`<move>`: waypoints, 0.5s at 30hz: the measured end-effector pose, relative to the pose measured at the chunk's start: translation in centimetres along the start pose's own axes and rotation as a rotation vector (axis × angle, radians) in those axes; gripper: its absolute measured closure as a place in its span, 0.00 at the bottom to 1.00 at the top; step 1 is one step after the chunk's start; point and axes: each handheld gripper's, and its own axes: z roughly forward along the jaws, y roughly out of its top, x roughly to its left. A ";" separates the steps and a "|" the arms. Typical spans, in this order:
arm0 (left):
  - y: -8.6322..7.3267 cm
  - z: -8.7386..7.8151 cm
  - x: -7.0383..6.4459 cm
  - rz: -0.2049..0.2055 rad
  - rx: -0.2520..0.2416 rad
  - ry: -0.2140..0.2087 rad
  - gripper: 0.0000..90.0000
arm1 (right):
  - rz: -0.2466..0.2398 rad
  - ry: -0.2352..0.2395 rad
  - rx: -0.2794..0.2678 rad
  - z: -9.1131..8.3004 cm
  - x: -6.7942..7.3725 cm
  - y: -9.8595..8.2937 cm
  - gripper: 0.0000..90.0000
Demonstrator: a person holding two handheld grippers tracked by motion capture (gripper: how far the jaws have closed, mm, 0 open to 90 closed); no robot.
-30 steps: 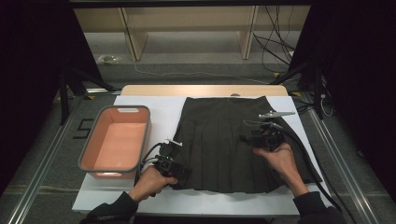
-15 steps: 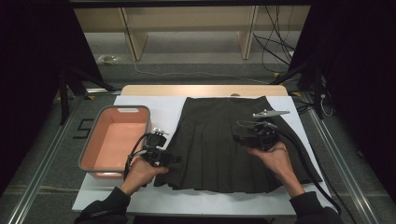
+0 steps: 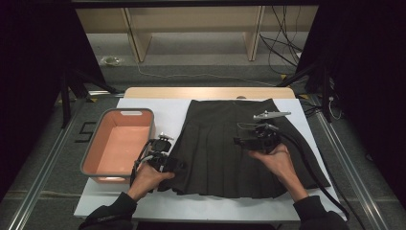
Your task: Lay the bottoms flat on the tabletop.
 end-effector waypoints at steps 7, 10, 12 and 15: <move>-0.1 1.0 0.0 -0.016 0.042 0.022 0.16 | -0.010 0.012 0.013 0.5 0.5 0.2 0.34; -0.2 1.3 0.1 -0.033 0.049 0.010 0.16 | -0.011 0.016 0.012 0.6 0.5 0.3 0.34; -0.3 1.5 0.2 -0.044 0.059 -0.007 0.16 | -0.009 0.016 0.011 0.6 0.5 0.3 0.34; -0.3 1.6 0.0 -0.039 0.062 -0.003 0.16 | -0.009 0.015 0.007 0.6 0.6 0.5 0.34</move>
